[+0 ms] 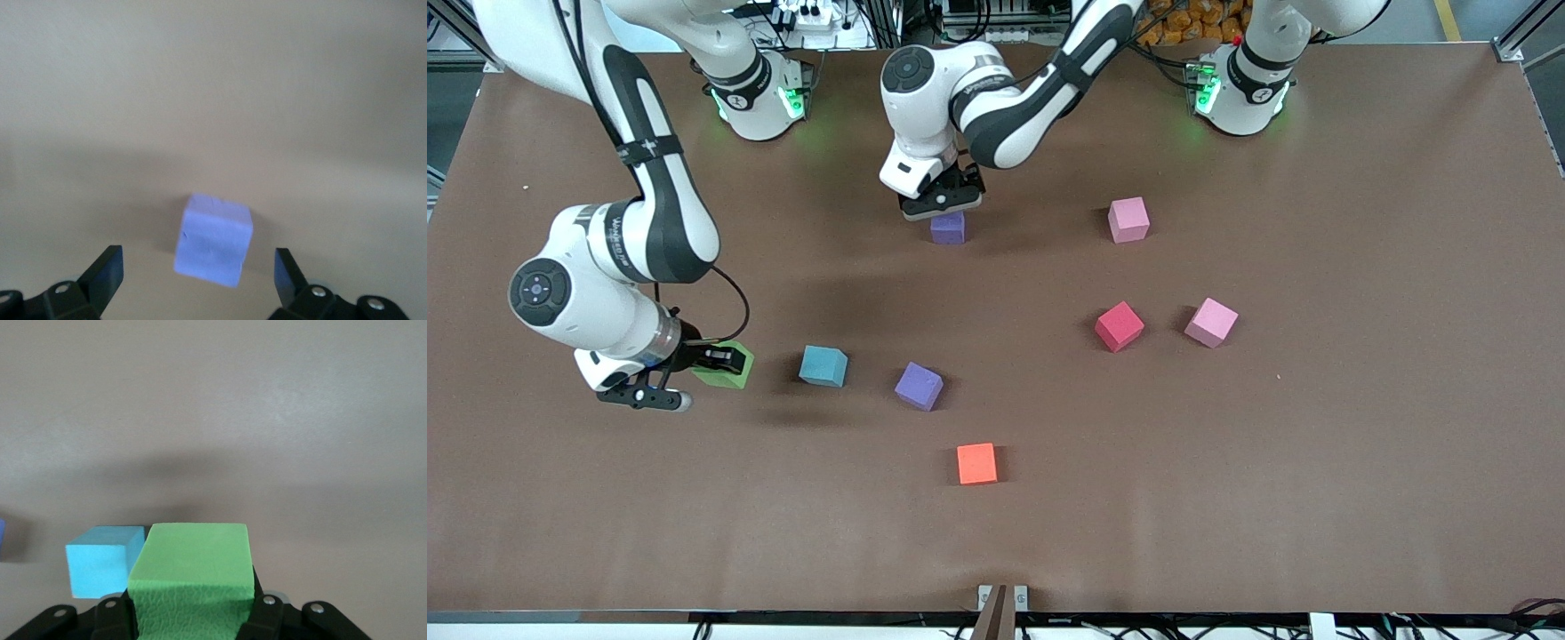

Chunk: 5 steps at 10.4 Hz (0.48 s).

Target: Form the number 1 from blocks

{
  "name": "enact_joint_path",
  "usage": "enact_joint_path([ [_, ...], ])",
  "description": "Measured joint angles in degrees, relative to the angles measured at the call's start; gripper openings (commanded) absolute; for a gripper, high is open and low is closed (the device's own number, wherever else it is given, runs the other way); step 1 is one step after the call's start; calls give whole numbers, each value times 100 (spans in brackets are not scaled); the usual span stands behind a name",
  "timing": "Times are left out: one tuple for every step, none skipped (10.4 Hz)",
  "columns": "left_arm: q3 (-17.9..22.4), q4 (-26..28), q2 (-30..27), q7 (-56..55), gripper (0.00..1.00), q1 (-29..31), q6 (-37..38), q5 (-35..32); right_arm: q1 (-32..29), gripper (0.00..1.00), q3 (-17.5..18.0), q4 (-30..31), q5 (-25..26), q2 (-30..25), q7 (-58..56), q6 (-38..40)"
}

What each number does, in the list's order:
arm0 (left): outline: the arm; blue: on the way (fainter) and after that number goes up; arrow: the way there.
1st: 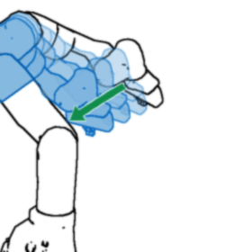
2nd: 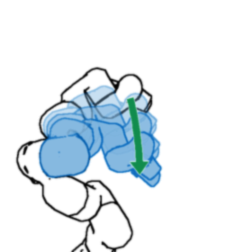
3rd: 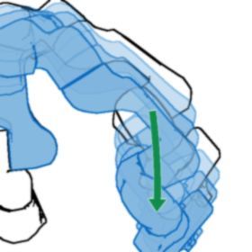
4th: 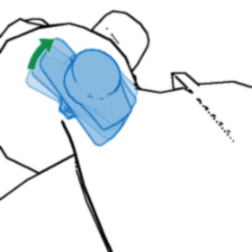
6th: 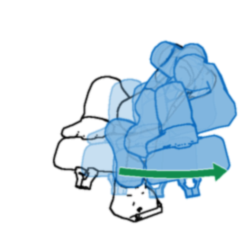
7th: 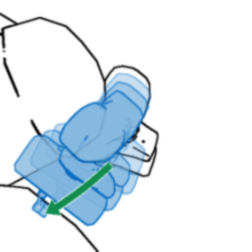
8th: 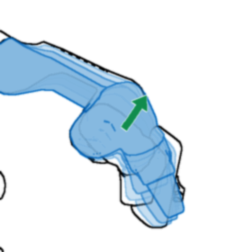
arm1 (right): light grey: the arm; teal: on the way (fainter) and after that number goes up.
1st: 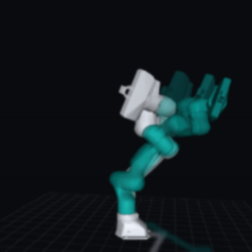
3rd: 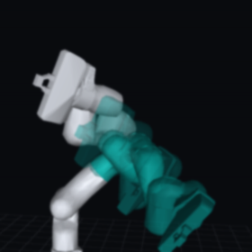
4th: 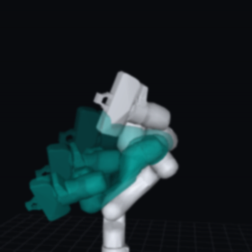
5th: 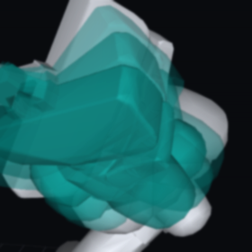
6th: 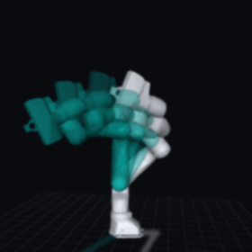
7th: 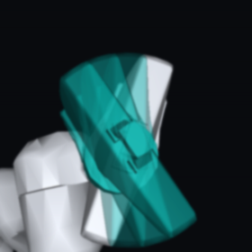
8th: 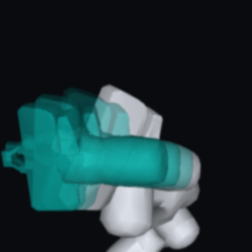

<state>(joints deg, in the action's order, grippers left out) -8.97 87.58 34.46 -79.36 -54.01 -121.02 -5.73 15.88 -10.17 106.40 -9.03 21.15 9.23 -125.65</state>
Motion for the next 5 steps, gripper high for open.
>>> enact_joint_path([
  [24,-1,-108,-9,100,316,34,0,113,58,2,3,0,1,136,1],
  [36,-2,-186,-9,100,716,41,0,232,58,2,9,0,1,243,6],
  [38,-1,-247,-2,100,1146,43,0,360,58,2,19,-1,3,329,11],
  [38,2,-277,35,100,1556,47,-1,512,58,4,34,-3,8,449,13],
  [39,10,-279,88,100,1894,50,-12,685,58,7,56,-5,15,617,14],
])
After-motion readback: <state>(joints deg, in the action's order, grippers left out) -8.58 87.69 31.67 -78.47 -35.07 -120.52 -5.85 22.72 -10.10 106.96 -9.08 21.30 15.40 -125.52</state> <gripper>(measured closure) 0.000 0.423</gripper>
